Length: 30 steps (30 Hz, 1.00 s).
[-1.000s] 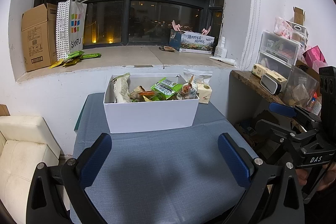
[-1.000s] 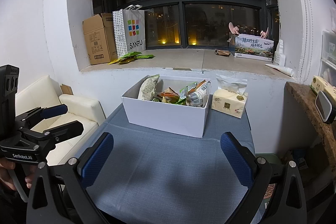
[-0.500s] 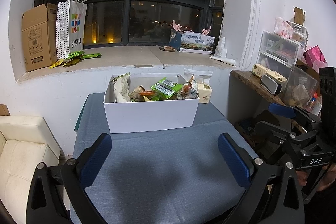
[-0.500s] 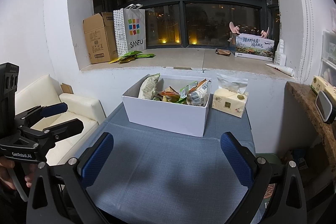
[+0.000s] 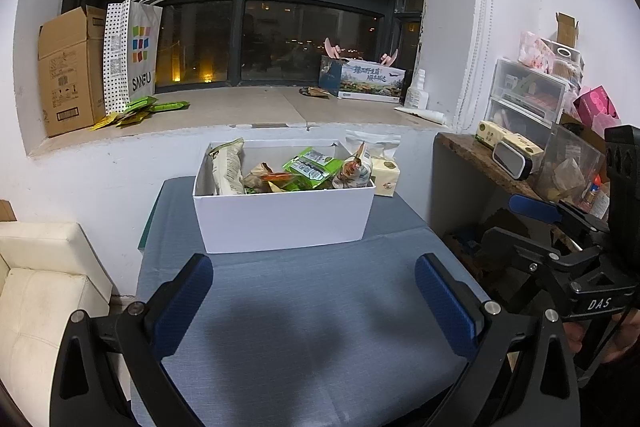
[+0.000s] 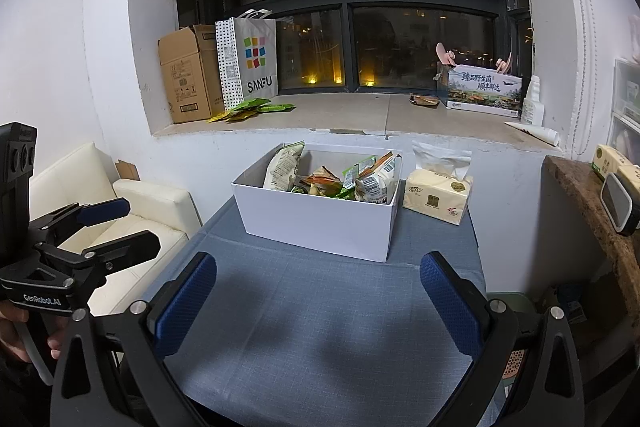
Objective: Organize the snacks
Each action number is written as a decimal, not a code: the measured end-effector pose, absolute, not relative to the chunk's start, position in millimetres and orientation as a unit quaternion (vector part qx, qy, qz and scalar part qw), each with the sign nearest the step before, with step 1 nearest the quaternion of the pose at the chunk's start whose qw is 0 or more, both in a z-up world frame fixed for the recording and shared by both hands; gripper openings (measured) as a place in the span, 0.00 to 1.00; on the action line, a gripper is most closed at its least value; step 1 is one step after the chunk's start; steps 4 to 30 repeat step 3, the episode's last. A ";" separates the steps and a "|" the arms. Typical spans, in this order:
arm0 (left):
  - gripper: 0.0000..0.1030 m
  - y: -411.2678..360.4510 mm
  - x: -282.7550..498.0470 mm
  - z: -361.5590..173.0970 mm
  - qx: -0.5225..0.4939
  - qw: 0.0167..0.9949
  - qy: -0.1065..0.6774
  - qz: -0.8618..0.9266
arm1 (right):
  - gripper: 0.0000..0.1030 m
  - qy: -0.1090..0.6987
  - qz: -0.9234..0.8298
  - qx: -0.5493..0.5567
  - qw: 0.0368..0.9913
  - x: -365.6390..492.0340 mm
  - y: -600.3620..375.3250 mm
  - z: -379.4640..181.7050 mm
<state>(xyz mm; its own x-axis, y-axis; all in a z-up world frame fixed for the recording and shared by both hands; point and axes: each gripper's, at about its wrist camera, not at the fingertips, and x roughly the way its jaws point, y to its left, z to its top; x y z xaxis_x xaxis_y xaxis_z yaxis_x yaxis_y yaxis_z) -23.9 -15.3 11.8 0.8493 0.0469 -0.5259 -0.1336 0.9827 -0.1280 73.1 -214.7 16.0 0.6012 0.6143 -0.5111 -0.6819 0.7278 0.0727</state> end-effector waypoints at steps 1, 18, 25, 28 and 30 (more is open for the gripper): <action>1.00 -15.8 -24.0 12.0 -0.079 0.958 0.270 0.047 | 1.00 0.259 0.363 -0.065 0.893 72.6 -214.6 16.4; 1.00 -16.4 -23.3 12.0 -0.076 0.958 0.271 0.049 | 1.00 0.260 0.363 -0.065 0.892 72.7 -214.9 16.7; 1.00 -16.4 -23.3 12.0 -0.076 0.958 0.271 0.049 | 1.00 0.260 0.363 -0.065 0.892 72.7 -214.9 16.7; 1.00 -16.4 -23.3 12.0 -0.076 0.958 0.271 0.049 | 1.00 0.260 0.363 -0.065 0.892 72.7 -214.9 16.7; 1.00 -16.4 -23.3 12.0 -0.076 0.958 0.271 0.049 | 1.00 0.260 0.363 -0.065 0.892 72.7 -214.9 16.7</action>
